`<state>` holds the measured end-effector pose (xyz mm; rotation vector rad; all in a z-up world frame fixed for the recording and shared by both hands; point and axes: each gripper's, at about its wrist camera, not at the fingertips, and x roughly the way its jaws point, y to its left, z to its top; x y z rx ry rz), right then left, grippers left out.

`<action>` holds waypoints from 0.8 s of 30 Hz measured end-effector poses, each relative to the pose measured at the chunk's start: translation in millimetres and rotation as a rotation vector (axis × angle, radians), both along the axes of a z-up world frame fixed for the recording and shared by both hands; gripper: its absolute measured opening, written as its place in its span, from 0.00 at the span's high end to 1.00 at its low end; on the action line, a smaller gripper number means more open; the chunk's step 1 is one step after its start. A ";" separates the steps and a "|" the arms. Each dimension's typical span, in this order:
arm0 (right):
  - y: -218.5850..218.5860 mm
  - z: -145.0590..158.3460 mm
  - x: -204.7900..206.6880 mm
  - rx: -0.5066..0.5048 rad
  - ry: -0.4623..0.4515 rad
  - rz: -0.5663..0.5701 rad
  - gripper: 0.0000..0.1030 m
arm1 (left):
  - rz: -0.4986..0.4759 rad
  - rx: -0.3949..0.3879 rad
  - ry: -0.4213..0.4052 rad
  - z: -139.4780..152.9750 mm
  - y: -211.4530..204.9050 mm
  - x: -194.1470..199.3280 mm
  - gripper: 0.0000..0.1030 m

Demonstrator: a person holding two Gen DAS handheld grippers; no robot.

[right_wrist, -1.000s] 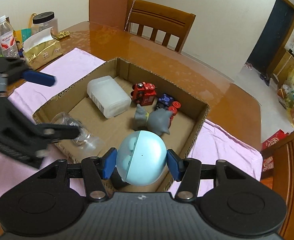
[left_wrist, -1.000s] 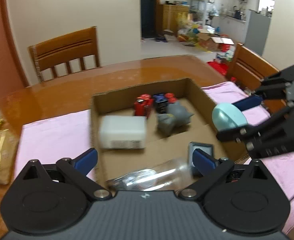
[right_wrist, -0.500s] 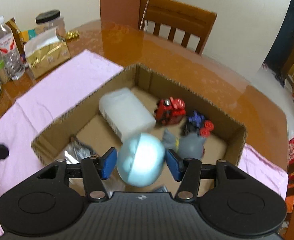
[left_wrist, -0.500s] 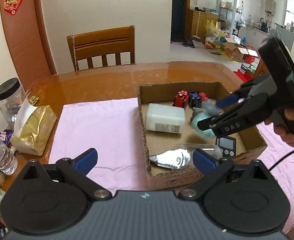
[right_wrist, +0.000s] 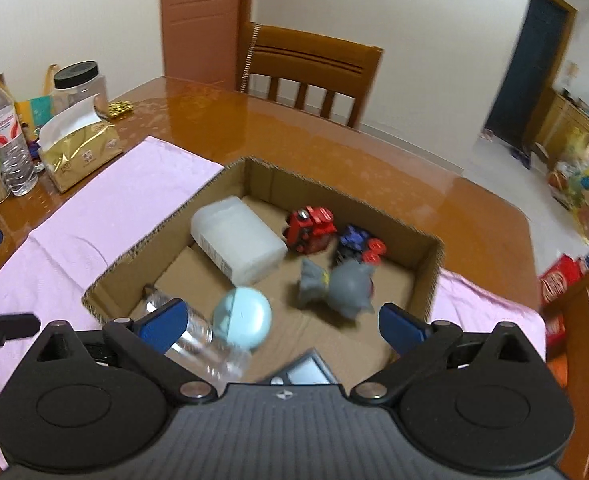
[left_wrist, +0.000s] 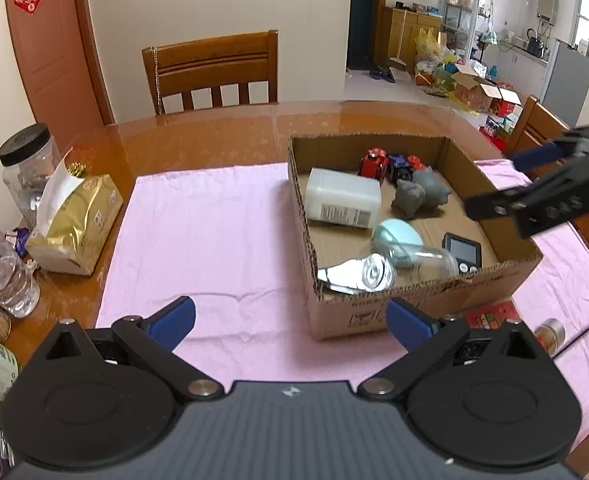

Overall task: Organize rigid objects
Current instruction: 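Open the right gripper to release the teal case into the box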

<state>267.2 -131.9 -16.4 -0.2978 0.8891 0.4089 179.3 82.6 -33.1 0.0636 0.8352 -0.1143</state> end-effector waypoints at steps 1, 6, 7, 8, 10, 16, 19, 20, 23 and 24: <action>-2.7 0.3 -6.4 0.003 0.002 -0.012 0.00 | 0.000 0.006 -0.001 -1.4 -0.3 -1.8 0.02; -12.6 -8.8 -43.7 -0.032 -0.027 -0.097 0.00 | -0.009 0.026 -0.017 -7.5 -3.8 -10.4 0.02; -14.7 -12.6 -51.8 -0.040 -0.034 -0.117 0.00 | -0.015 0.017 -0.015 -8.8 -3.3 -11.8 0.02; -16.9 -16.5 -59.8 -0.047 -0.039 -0.135 0.00 | -0.021 0.006 -0.010 -9.7 -3.8 -13.2 0.02; -23.2 -24.5 -73.1 -0.039 -0.029 -0.168 0.00 | -0.033 -0.013 0.004 -13.6 -4.5 -15.7 0.02; -53.1 -60.4 -92.8 0.025 0.082 -0.318 0.00 | -0.046 -0.027 0.048 -28.7 -6.8 -19.2 0.02; -66.4 -74.8 -95.3 0.051 0.129 -0.369 0.00 | -0.059 -0.044 0.067 -33.5 -8.7 -21.2 0.02; -69.4 -78.0 -96.2 0.068 0.149 -0.377 0.00 | -0.067 -0.047 0.068 -33.9 -9.7 -21.9 0.02; -70.4 -81.4 -98.8 0.133 0.190 -0.365 0.00 | -0.079 -0.042 0.067 -33.5 -12.1 -22.9 0.02; -68.4 -82.0 -100.1 0.145 0.199 -0.357 0.00 | -0.082 -0.044 0.065 -32.9 -12.3 -23.0 0.02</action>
